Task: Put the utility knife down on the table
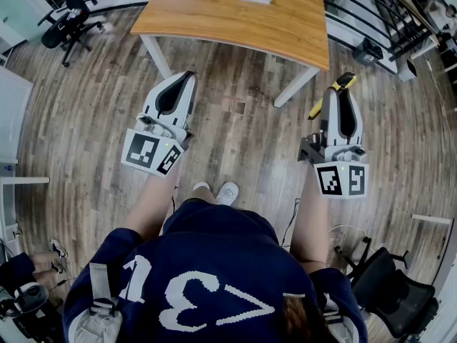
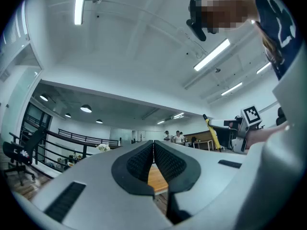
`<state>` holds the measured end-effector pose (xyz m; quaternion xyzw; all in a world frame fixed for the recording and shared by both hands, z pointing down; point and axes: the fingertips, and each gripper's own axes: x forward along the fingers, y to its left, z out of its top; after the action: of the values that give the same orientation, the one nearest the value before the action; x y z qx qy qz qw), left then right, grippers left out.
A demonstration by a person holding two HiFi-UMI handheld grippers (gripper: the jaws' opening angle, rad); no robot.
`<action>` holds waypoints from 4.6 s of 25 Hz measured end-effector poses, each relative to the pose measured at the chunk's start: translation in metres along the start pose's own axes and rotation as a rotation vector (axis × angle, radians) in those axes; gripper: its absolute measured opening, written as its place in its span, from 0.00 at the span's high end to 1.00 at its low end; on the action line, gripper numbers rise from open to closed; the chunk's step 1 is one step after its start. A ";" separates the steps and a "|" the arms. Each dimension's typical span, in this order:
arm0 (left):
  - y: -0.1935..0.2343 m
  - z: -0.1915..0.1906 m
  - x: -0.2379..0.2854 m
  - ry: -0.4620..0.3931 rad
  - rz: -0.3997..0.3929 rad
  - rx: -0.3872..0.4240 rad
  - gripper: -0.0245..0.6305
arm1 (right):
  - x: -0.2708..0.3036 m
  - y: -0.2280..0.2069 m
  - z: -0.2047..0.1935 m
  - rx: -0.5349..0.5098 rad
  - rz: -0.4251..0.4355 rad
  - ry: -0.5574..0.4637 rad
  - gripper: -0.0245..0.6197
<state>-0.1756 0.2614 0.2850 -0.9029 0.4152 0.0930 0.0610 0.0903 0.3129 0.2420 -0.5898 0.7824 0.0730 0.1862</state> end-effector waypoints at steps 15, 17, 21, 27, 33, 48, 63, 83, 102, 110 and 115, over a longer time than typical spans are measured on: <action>0.001 -0.003 0.014 0.013 0.005 0.014 0.93 | 0.011 -0.013 -0.001 0.052 0.001 -0.016 0.76; 0.005 -0.006 0.022 0.017 0.007 0.013 0.93 | 0.019 -0.017 -0.004 0.049 0.005 -0.011 0.76; 0.016 -0.017 0.045 0.019 0.002 0.007 0.93 | 0.038 -0.031 -0.012 0.045 0.000 -0.016 0.76; 0.050 -0.032 0.109 0.015 -0.008 -0.007 0.93 | 0.094 -0.063 -0.023 0.021 -0.010 -0.024 0.76; 0.099 -0.036 0.187 -0.001 -0.038 0.001 0.93 | 0.172 -0.092 -0.036 0.006 -0.026 -0.035 0.76; 0.181 -0.061 0.313 0.015 -0.082 -0.012 0.93 | 0.295 -0.147 -0.073 0.010 -0.061 -0.027 0.76; 0.242 -0.087 0.433 0.015 0.036 0.023 0.93 | 0.437 -0.239 -0.129 0.069 0.054 -0.008 0.76; 0.275 -0.137 0.589 0.039 0.112 0.006 0.93 | 0.570 -0.340 -0.196 0.149 0.162 0.089 0.76; 0.281 -0.318 0.584 0.324 -0.009 -0.157 0.93 | 0.501 -0.326 -0.465 0.079 0.026 0.746 0.76; 0.272 -0.373 0.554 0.440 -0.014 -0.201 0.93 | 0.440 -0.331 -0.560 -0.067 -0.008 1.091 0.76; 0.275 -0.384 0.546 0.462 -0.006 -0.214 0.93 | 0.417 -0.339 -0.583 -0.059 -0.034 1.215 0.75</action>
<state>0.0085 -0.3916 0.5308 -0.9027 0.4033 -0.0724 -0.1310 0.1951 -0.3547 0.6569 -0.5433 0.7367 -0.2580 -0.3090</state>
